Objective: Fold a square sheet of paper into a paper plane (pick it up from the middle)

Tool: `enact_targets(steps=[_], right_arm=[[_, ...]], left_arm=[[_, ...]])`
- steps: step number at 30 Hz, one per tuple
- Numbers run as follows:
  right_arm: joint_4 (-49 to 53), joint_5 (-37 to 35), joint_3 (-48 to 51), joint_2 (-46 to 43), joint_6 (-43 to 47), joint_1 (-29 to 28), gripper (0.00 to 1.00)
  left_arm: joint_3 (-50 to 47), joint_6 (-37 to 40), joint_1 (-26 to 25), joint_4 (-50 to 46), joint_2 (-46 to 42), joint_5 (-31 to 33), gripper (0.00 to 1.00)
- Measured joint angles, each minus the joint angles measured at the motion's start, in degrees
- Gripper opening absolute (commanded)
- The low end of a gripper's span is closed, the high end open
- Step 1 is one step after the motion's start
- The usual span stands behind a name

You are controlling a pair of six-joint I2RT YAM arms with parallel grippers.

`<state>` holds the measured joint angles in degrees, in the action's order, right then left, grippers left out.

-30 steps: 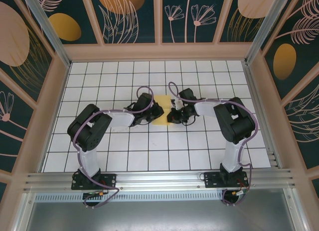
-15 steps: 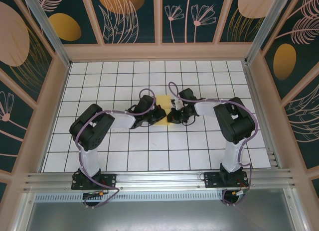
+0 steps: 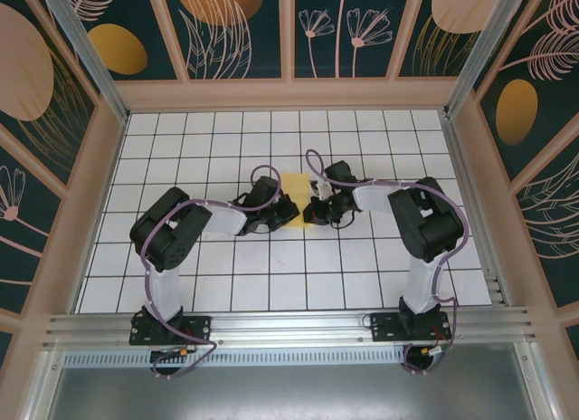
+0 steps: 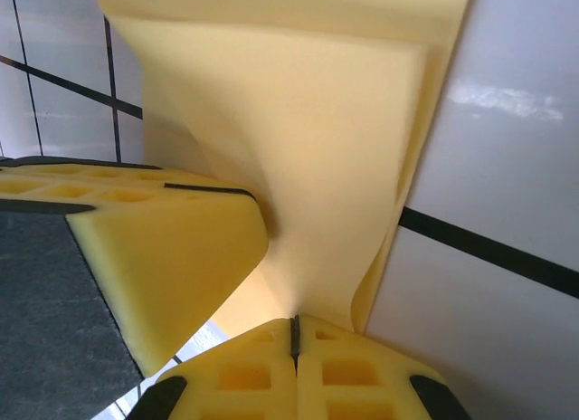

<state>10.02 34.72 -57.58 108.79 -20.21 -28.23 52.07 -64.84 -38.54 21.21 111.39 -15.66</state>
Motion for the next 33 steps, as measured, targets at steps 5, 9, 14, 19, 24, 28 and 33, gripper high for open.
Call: enact_targets(steps=[5, 9, 14, 19, 24, 28, 33], right_arm=[[0.0, -1.1, 0.2, -0.3, 0.0, -0.3, 0.01], [-0.1, -2.0, 0.4, -0.5, 0.0, -0.6, 0.01], [-0.2, -2.4, 0.7, -0.5, 0.2, -0.7, 0.01], [-0.2, -2.4, 0.7, -0.6, 0.2, -0.7, 0.01], [-0.2, -2.6, 0.7, -0.6, 0.2, -0.8, 0.01], [-0.2, -2.6, 0.7, -0.7, 0.2, -0.8, 0.01], [-0.2, -2.6, 0.7, -0.7, 0.2, -0.8, 0.01]], left_arm=[[0.0, 1.3, 1.0, -0.3, 0.0, -0.6, 0.00], [0.6, 3.3, 2.8, -1.4, 0.0, -1.0, 0.00], [3.6, 6.8, 6.0, -5.0, 0.8, -0.2, 0.01], [5.7, 9.2, 7.5, -7.0, 1.9, -0.5, 0.01], [6.6, 11.7, 8.3, -8.6, 1.9, -0.2, 0.01], [7.0, 14.0, 8.9, -9.5, 1.9, 0.4, 0.01], [7.4, 17.7, 9.8, -11.6, 0.9, 4.0, 0.01]])
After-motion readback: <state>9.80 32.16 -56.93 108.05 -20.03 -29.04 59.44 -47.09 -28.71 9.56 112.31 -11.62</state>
